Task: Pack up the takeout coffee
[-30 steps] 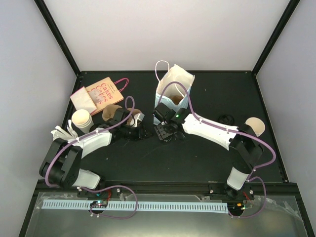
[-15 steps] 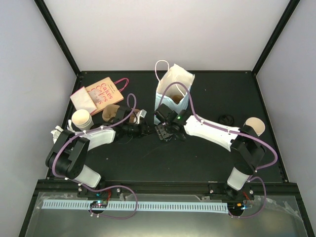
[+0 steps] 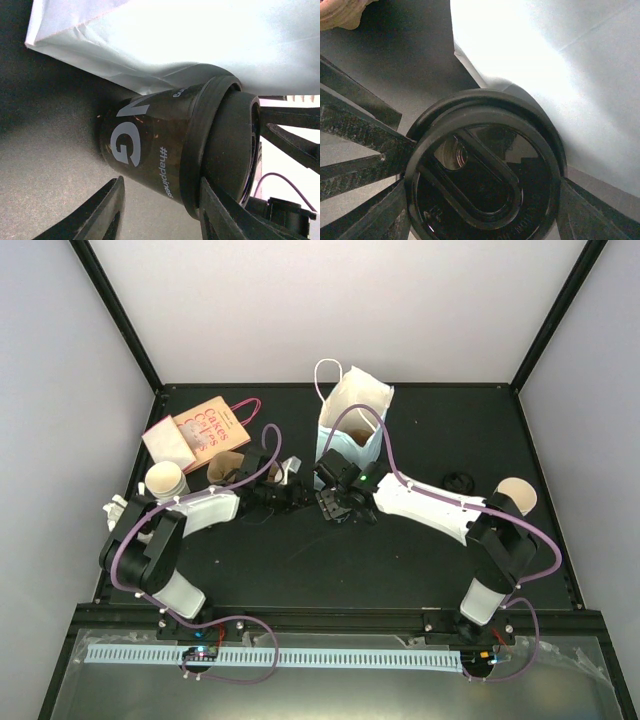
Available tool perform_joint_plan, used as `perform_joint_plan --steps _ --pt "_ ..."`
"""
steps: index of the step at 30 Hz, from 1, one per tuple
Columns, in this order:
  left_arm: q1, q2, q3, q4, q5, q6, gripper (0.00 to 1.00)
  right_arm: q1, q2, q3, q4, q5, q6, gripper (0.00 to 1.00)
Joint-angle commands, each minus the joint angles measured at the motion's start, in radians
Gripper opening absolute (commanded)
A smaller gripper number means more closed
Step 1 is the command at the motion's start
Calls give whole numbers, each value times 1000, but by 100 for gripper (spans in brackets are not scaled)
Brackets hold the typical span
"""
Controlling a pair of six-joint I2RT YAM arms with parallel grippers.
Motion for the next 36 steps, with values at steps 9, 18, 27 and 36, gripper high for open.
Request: perform_joint_plan --steps 9,18,27,36 --pt "-57 59 -44 -103 -188 11 42 -16 167 -158 -211 -13 0 74" --pt "-69 -1 -40 -145 -236 47 43 -16 133 -149 -210 -7 8 74" --pt "-66 -241 -18 -153 -232 112 61 -16 49 -130 -168 -41 8 74" --pt "-46 -400 21 14 -287 300 99 -16 24 -144 -120 -78 -9 74"
